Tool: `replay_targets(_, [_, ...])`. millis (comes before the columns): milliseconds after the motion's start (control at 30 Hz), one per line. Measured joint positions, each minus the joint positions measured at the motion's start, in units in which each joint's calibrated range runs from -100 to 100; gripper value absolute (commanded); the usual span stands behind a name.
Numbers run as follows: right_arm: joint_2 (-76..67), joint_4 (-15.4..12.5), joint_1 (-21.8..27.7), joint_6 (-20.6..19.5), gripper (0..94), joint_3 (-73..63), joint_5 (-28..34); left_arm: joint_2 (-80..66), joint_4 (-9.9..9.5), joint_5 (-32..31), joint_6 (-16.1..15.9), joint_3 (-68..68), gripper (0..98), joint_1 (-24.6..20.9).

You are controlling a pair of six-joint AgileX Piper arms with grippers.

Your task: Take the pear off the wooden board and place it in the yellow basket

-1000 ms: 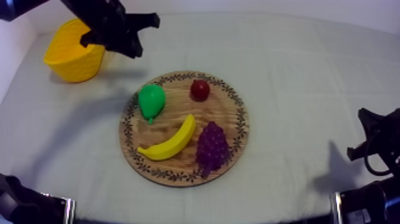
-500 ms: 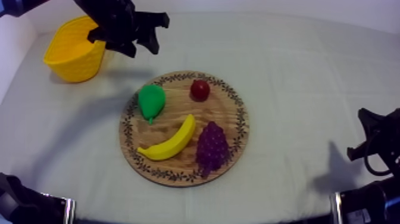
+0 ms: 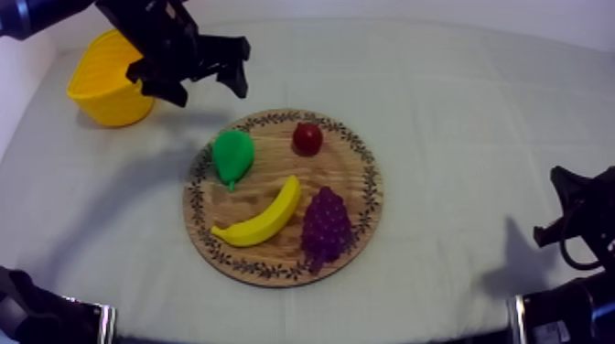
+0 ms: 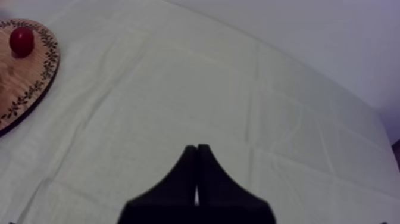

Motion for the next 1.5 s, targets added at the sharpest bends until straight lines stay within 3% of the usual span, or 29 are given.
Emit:
replay_targets(200, [0.0, 0.0, 0.0, 0.0, 0.4, 0.0, 0.0, 0.4, -0.42, -1.9, 0.2, 2.2, 80.3, 0.3])
replay_targets(500, [0.0, 0.0, 0.0, 0.0, 0.4, 0.0, 0.0, 3.2, -0.86, -6.0, 0.2, 4.8, 88.5, 1.1])
replay_targets(1100, [0.0, 0.0, 0.0, 0.0, 0.4, 0.0, 0.0, 14.0, 2.81, -11.4, -4.1, 5.3, 94.4, 0.4])
replay_targets(1500, [0.0, 0.0, 0.0, 0.0, 0.4, 0.0, 0.0, 21.1, 3.13, -12.2, -5.5, 2.1, 91.4, -0.7])
